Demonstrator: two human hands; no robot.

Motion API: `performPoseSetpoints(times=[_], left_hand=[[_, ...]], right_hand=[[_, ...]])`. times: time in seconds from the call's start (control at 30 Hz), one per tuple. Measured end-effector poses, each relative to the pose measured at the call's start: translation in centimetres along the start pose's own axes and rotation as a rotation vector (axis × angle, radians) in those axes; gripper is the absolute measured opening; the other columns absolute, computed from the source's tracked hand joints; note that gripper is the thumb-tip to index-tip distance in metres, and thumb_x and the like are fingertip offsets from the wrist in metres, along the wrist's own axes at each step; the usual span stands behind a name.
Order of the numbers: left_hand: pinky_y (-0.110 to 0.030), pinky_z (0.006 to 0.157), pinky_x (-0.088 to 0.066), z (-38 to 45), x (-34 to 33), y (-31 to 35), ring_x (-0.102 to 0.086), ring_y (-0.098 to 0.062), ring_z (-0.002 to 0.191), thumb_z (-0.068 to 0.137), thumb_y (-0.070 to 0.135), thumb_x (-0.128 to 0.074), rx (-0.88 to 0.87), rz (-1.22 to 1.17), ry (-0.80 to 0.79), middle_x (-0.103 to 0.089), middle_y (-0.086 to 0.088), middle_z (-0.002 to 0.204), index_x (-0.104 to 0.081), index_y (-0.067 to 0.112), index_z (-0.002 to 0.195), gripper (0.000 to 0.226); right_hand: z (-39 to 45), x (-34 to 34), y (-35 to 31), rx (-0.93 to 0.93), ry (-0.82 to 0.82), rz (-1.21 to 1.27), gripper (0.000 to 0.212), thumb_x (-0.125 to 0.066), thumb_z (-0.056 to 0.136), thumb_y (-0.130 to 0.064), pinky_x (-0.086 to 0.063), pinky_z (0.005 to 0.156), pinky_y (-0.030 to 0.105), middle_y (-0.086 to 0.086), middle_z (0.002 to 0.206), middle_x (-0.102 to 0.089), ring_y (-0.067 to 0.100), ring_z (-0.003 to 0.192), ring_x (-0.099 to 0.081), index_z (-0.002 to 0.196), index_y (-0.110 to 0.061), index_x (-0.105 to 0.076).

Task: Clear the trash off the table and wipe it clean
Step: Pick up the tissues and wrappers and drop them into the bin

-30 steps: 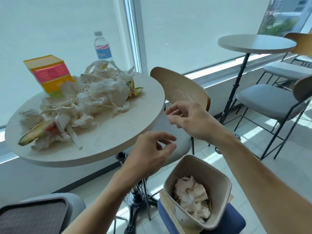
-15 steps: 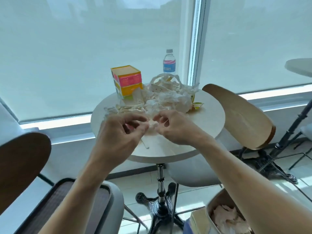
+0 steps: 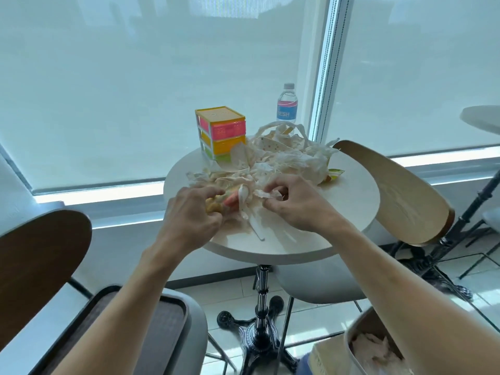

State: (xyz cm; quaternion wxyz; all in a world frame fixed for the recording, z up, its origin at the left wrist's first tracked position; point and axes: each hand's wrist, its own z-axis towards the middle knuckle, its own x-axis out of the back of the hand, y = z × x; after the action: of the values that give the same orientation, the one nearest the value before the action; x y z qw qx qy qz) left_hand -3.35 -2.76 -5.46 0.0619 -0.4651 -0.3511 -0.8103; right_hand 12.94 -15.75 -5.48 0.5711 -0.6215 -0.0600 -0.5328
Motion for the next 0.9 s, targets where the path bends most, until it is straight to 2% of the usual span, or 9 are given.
performPoseSetpoints(times=[0.13, 0.23, 0.37, 0.47, 0.53, 0.6, 0.67, 0.77, 0.9], left_hand=[[-0.04, 0.087, -0.051, 0.3, -0.4, -0.6, -0.06, -0.024, 0.099, 0.079, 0.019, -0.065, -0.042, -0.061, 0.057, -0.07, -0.001, 0.11, -0.073, 0.023, 0.112, 0.034], [-0.04, 0.079, -0.053, 0.3, -0.5, -1.0, -0.063, -0.025, 0.092, 0.082, 0.013, -0.066, -0.115, -0.093, 0.207, -0.072, -0.001, 0.105, -0.074, 0.02, 0.11, 0.029], [-0.036, 0.067, -0.051, 0.3, -0.2, -1.0, -0.064, -0.025, 0.078, 0.088, 0.023, -0.068, -0.188, -0.166, 0.394, -0.074, -0.005, 0.095, -0.074, 0.015, 0.109, 0.023], [-0.027, 0.068, -0.049, 0.1, 0.2, -0.6, -0.064, -0.02, 0.075, 0.09, 0.024, -0.066, -0.218, -0.223, 0.471, -0.074, -0.002, 0.095, -0.074, 0.012, 0.107, 0.022], [-0.008, 0.072, -0.045, -0.3, 0.6, 0.3, -0.063, -0.01, 0.08, 0.091, 0.022, -0.066, -0.238, -0.292, 0.497, -0.069, 0.006, 0.094, -0.074, 0.011, 0.105, 0.02], [0.001, 0.071, -0.041, -0.9, 0.8, 1.5, -0.061, 0.0, 0.082, 0.091, 0.021, -0.066, -0.253, -0.374, 0.494, -0.065, 0.015, 0.092, -0.074, 0.014, 0.105, 0.018], [-0.007, 0.072, -0.049, -1.3, 0.7, 2.8, -0.064, 0.0, 0.079, 0.09, 0.023, -0.067, -0.275, -0.46, 0.464, -0.063, 0.025, 0.089, -0.072, 0.023, 0.105, 0.015], [-0.021, 0.075, -0.056, -1.7, 0.0, 5.0, -0.068, 0.001, 0.08, 0.089, 0.025, -0.07, -0.296, -0.615, 0.354, -0.068, 0.029, 0.086, -0.069, 0.032, 0.099, 0.012], [-0.008, 0.072, -0.052, -2.4, -2.2, 8.7, -0.068, 0.005, 0.075, 0.087, 0.019, -0.072, -0.362, -0.739, 0.174, -0.068, 0.035, 0.079, -0.068, 0.037, 0.091, 0.019]], right_hand=[[-0.4, 0.2, 0.2, -0.023, 0.024, 0.059, 0.016, -0.073, 0.087, -0.03, -0.05, 0.079, 0.024, -0.001, 0.098, -0.068, 0.01, 0.087, -0.063, 0.103, -0.028, -0.071], [-0.7, 0.3, 0.3, -0.043, 0.053, 0.079, 0.016, -0.073, 0.086, -0.034, -0.053, 0.082, 0.03, 0.003, 0.096, -0.069, 0.012, 0.083, -0.064, 0.101, -0.03, -0.07], [-1.6, 1.0, 0.2, -0.072, 0.104, 0.124, 0.022, -0.072, 0.087, -0.033, -0.056, 0.082, 0.036, 0.013, 0.096, -0.07, 0.024, 0.086, -0.066, 0.108, -0.025, -0.07], [-2.6, 1.8, 0.2, -0.08, 0.174, 0.148, 0.02, -0.073, 0.087, -0.033, -0.056, 0.079, 0.038, 0.017, 0.093, -0.069, 0.027, 0.083, -0.066, 0.106, -0.025, -0.07], [-3.5, 2.5, 0.7, -0.11, 0.221, 0.177, 0.016, -0.073, 0.087, -0.032, -0.055, 0.074, 0.037, 0.015, 0.086, -0.069, 0.026, 0.076, -0.065, 0.102, -0.027, -0.07], [-4.5, 3.2, 1.5, -0.137, 0.269, 0.205, 0.014, -0.074, 0.087, -0.032, -0.05, 0.063, 0.031, 0.004, 0.072, -0.064, 0.016, 0.062, -0.058, 0.1, -0.027, -0.071], [-5.7, 3.9, 2.5, -0.165, 0.313, 0.239, 0.012, -0.074, 0.086, -0.031, -0.045, 0.062, 0.029, -0.004, 0.065, -0.058, 0.009, 0.059, -0.052, 0.096, -0.026, -0.071], [-7.9, 5.3, 4.1, -0.232, 0.336, 0.278, 0.011, -0.073, 0.087, -0.033, -0.048, 0.064, 0.034, 0.007, 0.072, -0.062, 0.014, 0.065, -0.053, 0.095, -0.026, -0.07], [-10.9, 7.5, 6.3, -0.313, 0.354, 0.333, 0.016, -0.072, 0.088, -0.038, -0.047, 0.065, 0.023, 0.001, 0.074, -0.06, 0.007, 0.067, -0.054, 0.1, -0.029, -0.069]])
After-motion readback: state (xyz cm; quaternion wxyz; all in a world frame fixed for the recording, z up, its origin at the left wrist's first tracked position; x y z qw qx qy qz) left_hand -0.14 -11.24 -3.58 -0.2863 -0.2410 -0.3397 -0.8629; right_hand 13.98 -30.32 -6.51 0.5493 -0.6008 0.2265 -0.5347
